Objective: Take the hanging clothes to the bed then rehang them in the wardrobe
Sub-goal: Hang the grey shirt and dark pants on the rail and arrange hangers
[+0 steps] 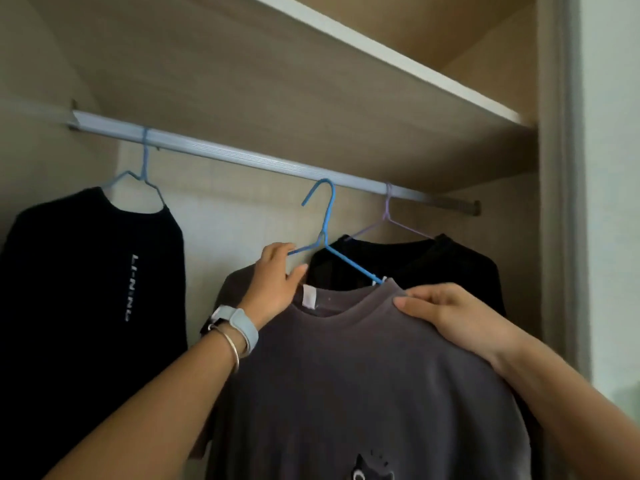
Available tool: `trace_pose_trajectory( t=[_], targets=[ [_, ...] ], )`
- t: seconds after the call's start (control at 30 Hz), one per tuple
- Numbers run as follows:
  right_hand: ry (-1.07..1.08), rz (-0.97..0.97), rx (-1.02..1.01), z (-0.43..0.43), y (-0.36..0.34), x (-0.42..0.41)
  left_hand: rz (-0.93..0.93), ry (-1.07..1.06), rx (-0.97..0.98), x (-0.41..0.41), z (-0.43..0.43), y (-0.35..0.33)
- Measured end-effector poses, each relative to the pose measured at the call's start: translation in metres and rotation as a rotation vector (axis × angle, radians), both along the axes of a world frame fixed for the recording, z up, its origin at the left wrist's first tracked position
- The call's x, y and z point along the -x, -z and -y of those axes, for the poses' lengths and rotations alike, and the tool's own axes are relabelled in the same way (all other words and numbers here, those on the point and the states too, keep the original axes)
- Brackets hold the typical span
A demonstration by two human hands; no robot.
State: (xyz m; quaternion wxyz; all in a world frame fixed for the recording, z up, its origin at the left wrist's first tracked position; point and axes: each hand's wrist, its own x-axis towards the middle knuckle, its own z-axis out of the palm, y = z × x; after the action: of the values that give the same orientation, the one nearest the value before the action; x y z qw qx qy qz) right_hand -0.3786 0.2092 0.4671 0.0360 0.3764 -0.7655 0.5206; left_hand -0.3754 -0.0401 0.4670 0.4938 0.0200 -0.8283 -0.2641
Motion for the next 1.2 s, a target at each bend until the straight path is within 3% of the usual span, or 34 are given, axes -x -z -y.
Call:
trace_pose_trajectory(
  t=[0.1,0.2,0.27,0.33,0.63,0.8,1.0,1.2],
  targets=[
    [-0.027,-0.004,0.111,0.042,-0.028,0.007,-0.084,0.069,-0.020,-0.015,-0.008,0.018],
    [-0.061,0.007,0.208,0.079,-0.054,0.005,0.054,0.206,-0.017,-0.031,-0.019,0.046],
    [-0.083,0.012,0.240,0.103,-0.068,0.003,0.160,0.302,-0.124,-0.036,-0.015,0.050],
    [-0.081,0.002,0.259,0.127,-0.077,0.000,0.141,0.316,-0.219,-0.045,-0.008,0.041],
    [-0.087,0.007,0.151,0.201,-0.077,-0.004,0.065,0.189,-0.248,-0.092,0.002,0.018],
    [-0.129,0.017,0.104,0.222,-0.070,-0.004,0.087,0.084,-0.149,-0.107,0.001,0.021],
    [-0.178,0.029,0.082,0.233,-0.082,-0.016,0.011,-0.255,0.110,-0.113,-0.005,0.011],
    [-0.205,0.067,0.083,0.251,-0.077,-0.030,0.007,-0.369,0.067,-0.124,0.002,0.010]
  ],
)
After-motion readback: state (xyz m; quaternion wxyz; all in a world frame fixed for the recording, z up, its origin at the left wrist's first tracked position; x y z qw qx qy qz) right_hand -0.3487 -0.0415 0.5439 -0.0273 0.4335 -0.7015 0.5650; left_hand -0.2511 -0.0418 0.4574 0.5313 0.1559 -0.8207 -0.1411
